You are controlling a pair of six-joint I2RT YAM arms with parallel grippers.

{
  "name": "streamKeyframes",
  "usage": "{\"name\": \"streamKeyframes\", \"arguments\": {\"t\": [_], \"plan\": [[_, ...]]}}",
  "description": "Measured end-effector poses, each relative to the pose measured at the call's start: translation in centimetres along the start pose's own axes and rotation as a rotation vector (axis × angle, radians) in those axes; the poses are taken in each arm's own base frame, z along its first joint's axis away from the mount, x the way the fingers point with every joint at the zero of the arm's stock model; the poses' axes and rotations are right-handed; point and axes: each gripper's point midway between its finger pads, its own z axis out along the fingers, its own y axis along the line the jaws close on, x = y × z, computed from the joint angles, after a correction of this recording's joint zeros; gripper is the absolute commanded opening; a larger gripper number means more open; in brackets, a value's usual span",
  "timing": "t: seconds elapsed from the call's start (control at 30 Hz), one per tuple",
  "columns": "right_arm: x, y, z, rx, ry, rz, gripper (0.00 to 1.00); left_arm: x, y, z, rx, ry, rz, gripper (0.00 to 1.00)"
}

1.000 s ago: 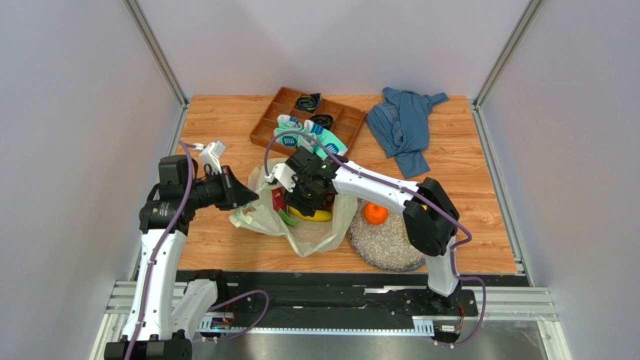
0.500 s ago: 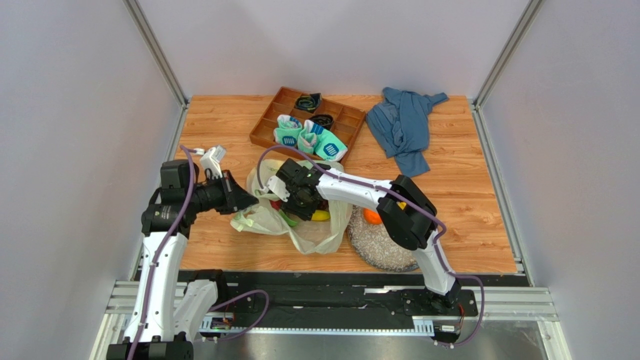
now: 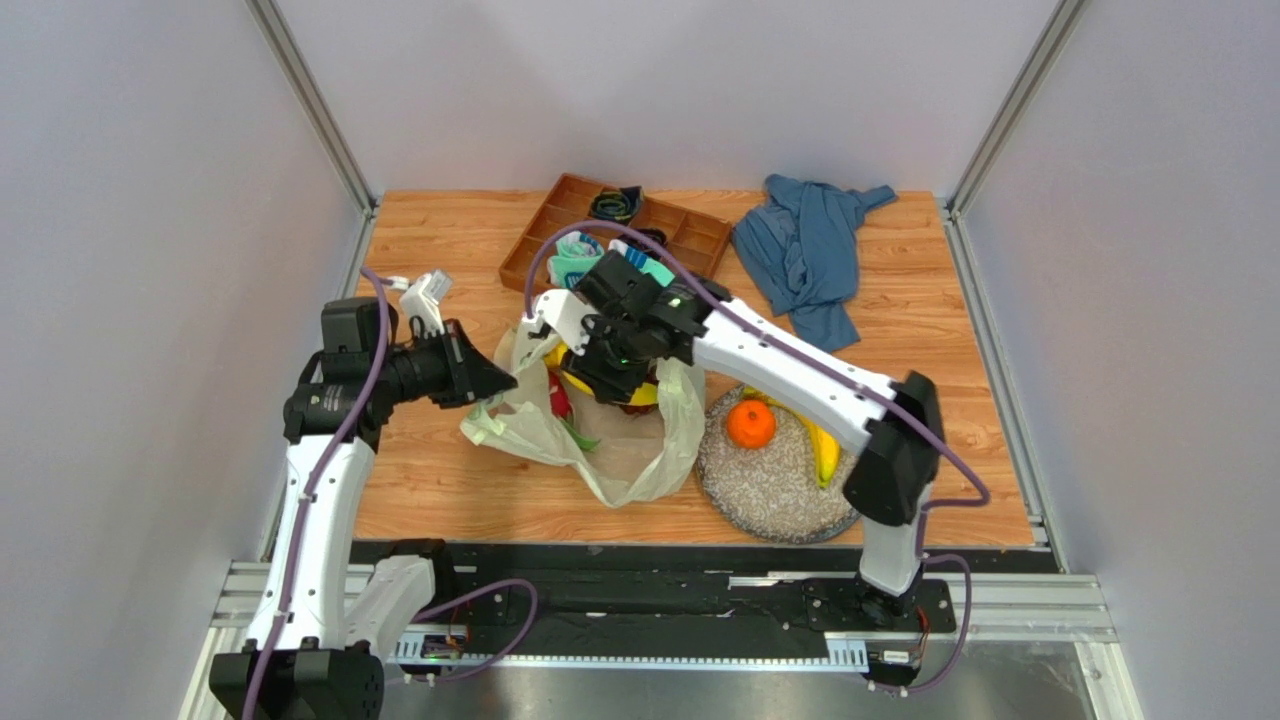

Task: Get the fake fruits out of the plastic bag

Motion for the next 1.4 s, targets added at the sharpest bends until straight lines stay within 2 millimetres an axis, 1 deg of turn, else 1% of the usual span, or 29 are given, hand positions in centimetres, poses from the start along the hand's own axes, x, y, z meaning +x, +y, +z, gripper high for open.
{"name": "streamKeyframes", "arguments": {"t": [0.07, 0.13, 0.17, 0.3, 0.37, 0.47, 0.53, 0.57, 0.63, 0.67, 0.7, 0.77, 0.8, 0.87, 0.93, 0.97, 1.03, 1.07, 1.13, 1.23, 1.27, 1.33, 1.4], "plan": [[-0.4, 1.3, -3.3, -0.040, -0.044, -0.029, 0.19, -0.9, -0.2, 0.0, 0.002, -0.009, 0.009, 0.00], [-0.2, 3.0, -6.5, -0.100, -0.075, -0.075, 0.19, -2.0, -0.5, 0.0, 0.006, -0.021, 0.020, 0.00], [0.1, 3.7, -7.7, -0.122, -0.087, -0.097, 0.19, -2.5, -0.6, 0.1, 0.007, -0.025, 0.024, 0.00], [2.8, 6.9, -12.8, -0.200, -0.141, -0.190, 0.19, -4.1, -0.7, 0.5, 0.008, -0.026, 0.026, 0.00], [3.7, 8.0, -15.2, -0.211, -0.176, -0.231, 0.19, -4.6, -0.4, 0.8, 0.005, -0.019, 0.019, 0.00], [3.7, 8.8, -18.5, -0.182, -0.263, -0.258, 0.21, -4.7, 0.0, 1.3, 0.000, -0.007, 0.005, 0.00], [3.5, 8.8, -20.8, -0.132, -0.322, -0.249, 0.20, -4.7, 0.2, 1.4, -0.004, -0.004, 0.002, 0.00], [3.3, 8.5, -21.7, -0.096, -0.348, -0.240, 0.20, -4.7, 0.2, 1.4, -0.005, -0.004, 0.002, 0.00], [3.4, 7.0, -23.2, 0.009, -0.381, -0.226, 0.18, -4.7, 0.2, 1.4, -0.005, -0.004, 0.002, 0.00], [4.0, 5.6, -23.3, 0.087, -0.392, -0.214, 0.18, -4.7, 0.2, 1.4, -0.005, -0.004, 0.002, 0.00], [5.2, 4.5, -23.1, 0.144, -0.374, -0.195, 0.19, -4.7, 0.2, 1.4, -0.005, -0.004, 0.001, 0.00], [9.6, 2.7, -21.8, 0.232, -0.277, -0.145, 0.22, -4.7, 0.2, 1.4, -0.005, -0.004, 0.001, 0.00], [11.8, 2.3, -20.8, 0.246, -0.221, -0.123, 0.22, -4.7, 0.2, 1.4, -0.005, -0.003, 0.001, 0.00], [16.1, 3.4, -18.3, 0.197, -0.111, -0.100, 0.22, -4.7, 0.3, 1.5, -0.007, 0.000, -0.003, 0.00], [19.3, 5.1, -15.7, 0.098, 0.000, -0.055, 0.21, -4.7, 0.5, 1.6, -0.009, 0.004, -0.007, 0.00], [20.4, 5.9, -14.7, 0.048, 0.048, -0.026, 0.21, -4.7, 0.5, 1.7, -0.011, 0.006, -0.009, 0.00], [21.0, 6.6, -13.1, -0.014, 0.105, 0.035, 0.20, -4.7, 0.6, 1.7, -0.014, 0.012, -0.013, 0.00], [20.6, 6.6, -12.2, -0.034, 0.120, 0.067, 0.20, -4.8, 0.6, 1.7, -0.015, 0.011, -0.012, 0.00], [19.7, 6.0, -10.3, -0.035, 0.124, 0.138, 0.20, -5.0, 0.4, 1.5, -0.017, 0.008, -0.008, 0.00], [18.4, 5.0, -7.7, -0.017, 0.123, 0.255, 0.17, -5.0, 0.4, 1.5, -0.021, 0.007, -0.005, 0.00], [18.2, 4.5, -6.8, -0.003, 0.128, 0.304, 0.19, -4.9, 0.5, 1.4, -0.025, 0.008, -0.004, 0.00], [17.9, 3.9, -5.5, 0.021, 0.136, 0.411, 0.21, -4.8, 0.6, 1.3, -0.033, 0.007, -0.003, 0.00], [17.8, 3.6, -4.7, 0.036, 0.141, 0.491, 0.21, -4.5, 0.6, 1.2, -0.036, 0.003, 0.001, 0.00]]}}
